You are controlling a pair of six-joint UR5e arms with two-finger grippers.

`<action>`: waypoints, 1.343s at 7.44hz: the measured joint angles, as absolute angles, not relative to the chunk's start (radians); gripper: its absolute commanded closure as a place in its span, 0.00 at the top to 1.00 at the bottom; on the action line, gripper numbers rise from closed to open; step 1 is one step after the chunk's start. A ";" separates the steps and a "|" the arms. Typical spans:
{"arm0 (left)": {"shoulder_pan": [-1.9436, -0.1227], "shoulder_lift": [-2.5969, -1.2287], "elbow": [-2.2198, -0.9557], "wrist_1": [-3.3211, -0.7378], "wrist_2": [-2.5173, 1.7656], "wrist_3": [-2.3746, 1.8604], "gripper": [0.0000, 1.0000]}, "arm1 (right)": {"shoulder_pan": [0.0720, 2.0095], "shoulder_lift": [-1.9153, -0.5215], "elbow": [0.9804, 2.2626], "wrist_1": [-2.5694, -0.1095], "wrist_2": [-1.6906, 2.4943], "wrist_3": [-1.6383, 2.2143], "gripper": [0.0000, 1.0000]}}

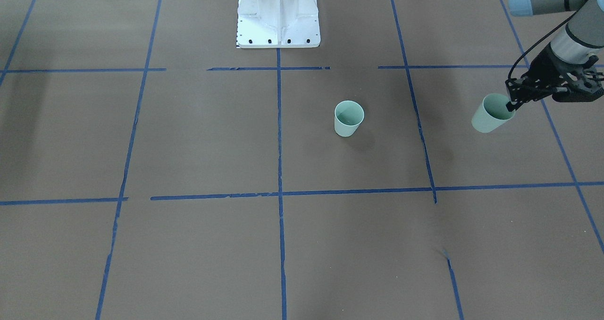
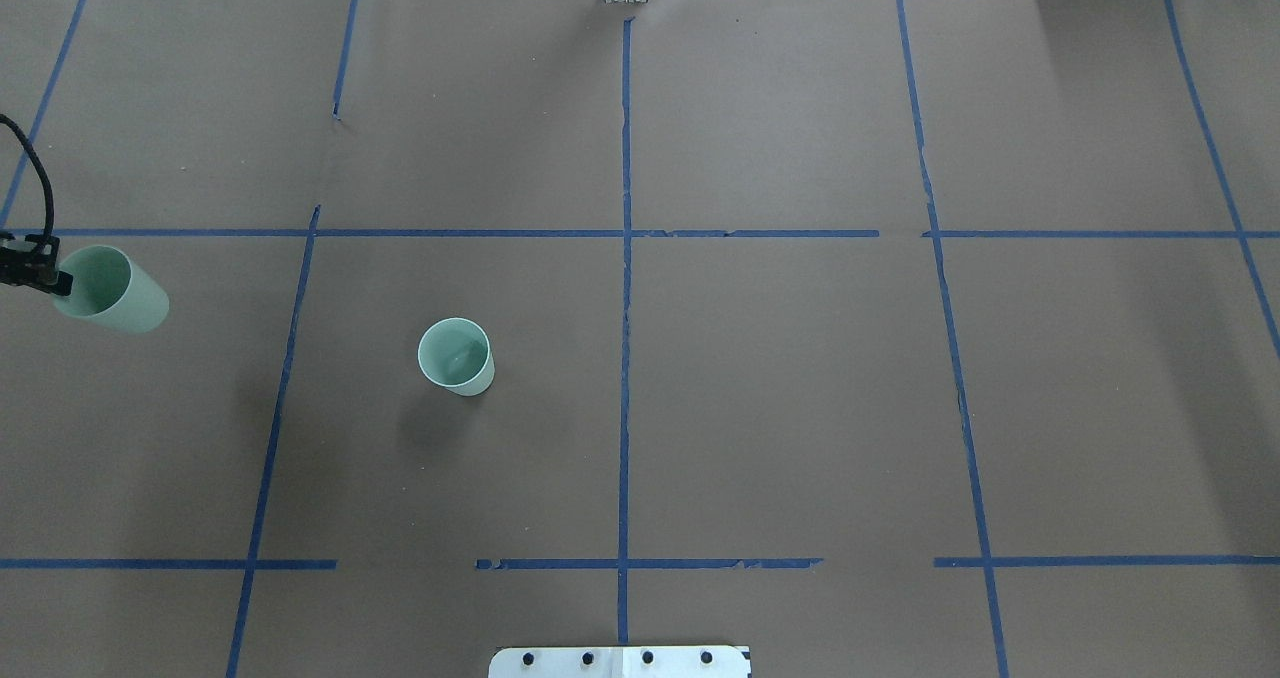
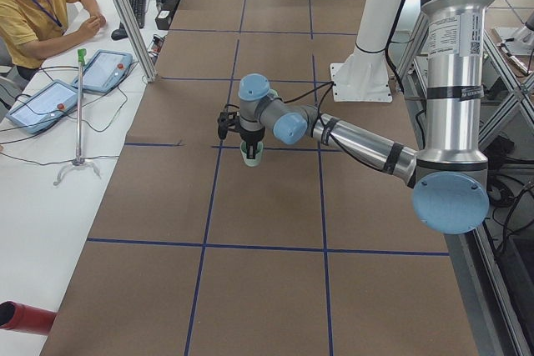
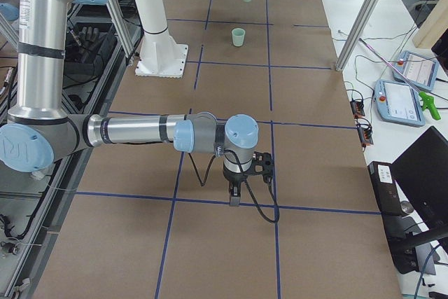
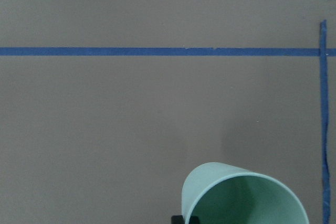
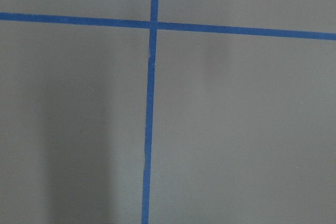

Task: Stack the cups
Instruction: 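Carry the held cup with the left gripper over the other green cup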

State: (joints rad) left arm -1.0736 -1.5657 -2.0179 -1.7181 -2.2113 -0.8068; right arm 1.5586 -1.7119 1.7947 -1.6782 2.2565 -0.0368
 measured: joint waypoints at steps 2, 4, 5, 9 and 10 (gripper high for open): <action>-1.017 -1.740 -2.068 -1.572 -2.210 -1.027 0.00 | 1.559 -1.712 1.795 -1.678 2.256 -0.037 1.00; -0.881 -1.879 -2.057 -1.541 -2.202 -1.269 0.00 | 1.560 -1.712 1.795 -1.678 2.256 -0.037 1.00; -0.819 -1.927 -2.038 -1.538 -2.190 -1.360 0.00 | 1.559 -1.712 1.795 -1.678 2.256 -0.037 1.00; -0.712 -1.989 -1.991 -1.537 -2.111 -1.496 0.00 | 1.559 -1.712 1.795 -1.678 2.256 -0.037 1.00; -0.704 -1.990 -1.982 -1.537 -2.099 -1.501 0.00 | 1.559 -1.712 1.795 -1.678 2.256 -0.037 1.00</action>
